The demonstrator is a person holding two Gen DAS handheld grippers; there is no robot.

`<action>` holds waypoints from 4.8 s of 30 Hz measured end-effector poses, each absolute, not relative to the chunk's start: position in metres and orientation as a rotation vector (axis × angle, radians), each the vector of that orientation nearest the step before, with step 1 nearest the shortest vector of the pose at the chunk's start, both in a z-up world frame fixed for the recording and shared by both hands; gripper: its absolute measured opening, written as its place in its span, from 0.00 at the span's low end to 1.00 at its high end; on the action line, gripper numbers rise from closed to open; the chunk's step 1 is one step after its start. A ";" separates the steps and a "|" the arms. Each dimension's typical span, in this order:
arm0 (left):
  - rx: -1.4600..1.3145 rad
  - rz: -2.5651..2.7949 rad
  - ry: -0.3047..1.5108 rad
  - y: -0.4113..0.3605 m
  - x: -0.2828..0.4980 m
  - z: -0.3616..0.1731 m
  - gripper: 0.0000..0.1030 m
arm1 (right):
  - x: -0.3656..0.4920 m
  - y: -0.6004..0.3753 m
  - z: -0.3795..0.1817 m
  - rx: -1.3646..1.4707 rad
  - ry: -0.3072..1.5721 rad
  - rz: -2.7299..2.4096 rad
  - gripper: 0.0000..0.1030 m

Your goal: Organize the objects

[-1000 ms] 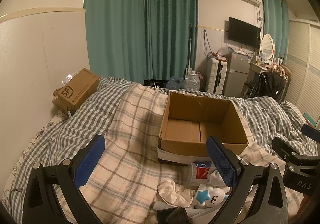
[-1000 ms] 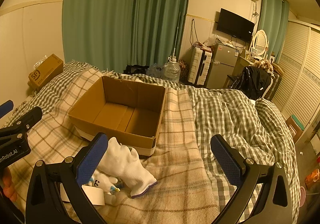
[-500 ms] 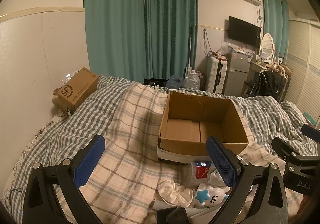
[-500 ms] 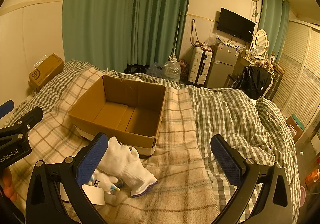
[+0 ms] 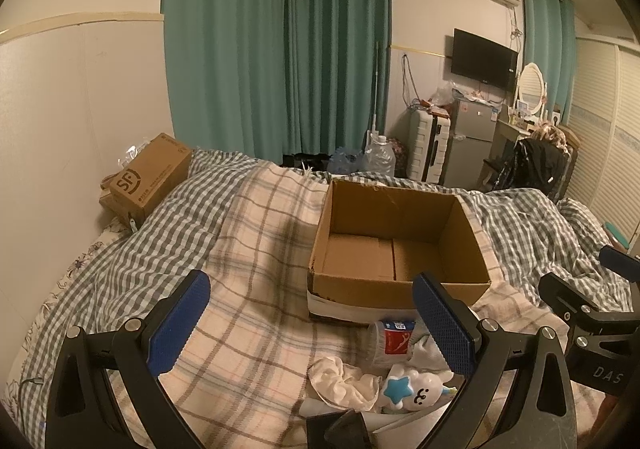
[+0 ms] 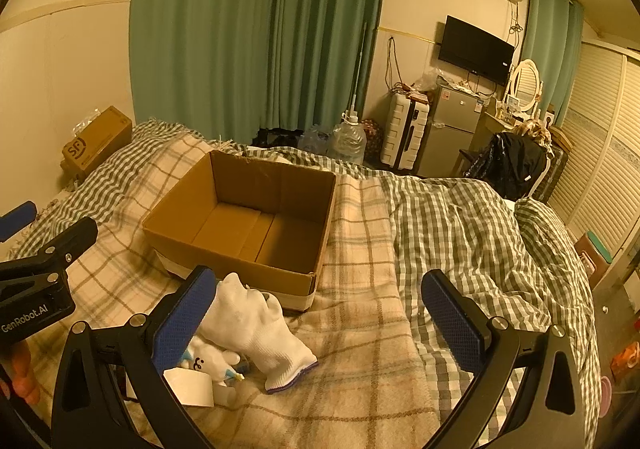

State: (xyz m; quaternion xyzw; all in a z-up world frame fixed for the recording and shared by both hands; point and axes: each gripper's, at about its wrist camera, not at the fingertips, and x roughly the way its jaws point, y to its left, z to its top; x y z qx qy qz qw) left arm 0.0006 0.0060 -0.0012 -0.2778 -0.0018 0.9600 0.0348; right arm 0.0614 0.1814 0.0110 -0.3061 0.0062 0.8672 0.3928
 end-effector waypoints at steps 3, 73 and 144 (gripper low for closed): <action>-0.851 2.941 -0.008 0.005 0.003 0.001 1.00 | 0.064 0.179 0.014 -0.768 0.020 2.192 1.00; -1.165 2.621 0.156 -0.009 0.041 -0.068 1.00 | 0.042 0.143 -0.052 -1.131 0.051 2.278 0.12; -0.937 2.642 0.109 0.053 -0.090 -0.005 0.97 | 0.015 0.263 0.051 -0.816 0.030 2.348 0.92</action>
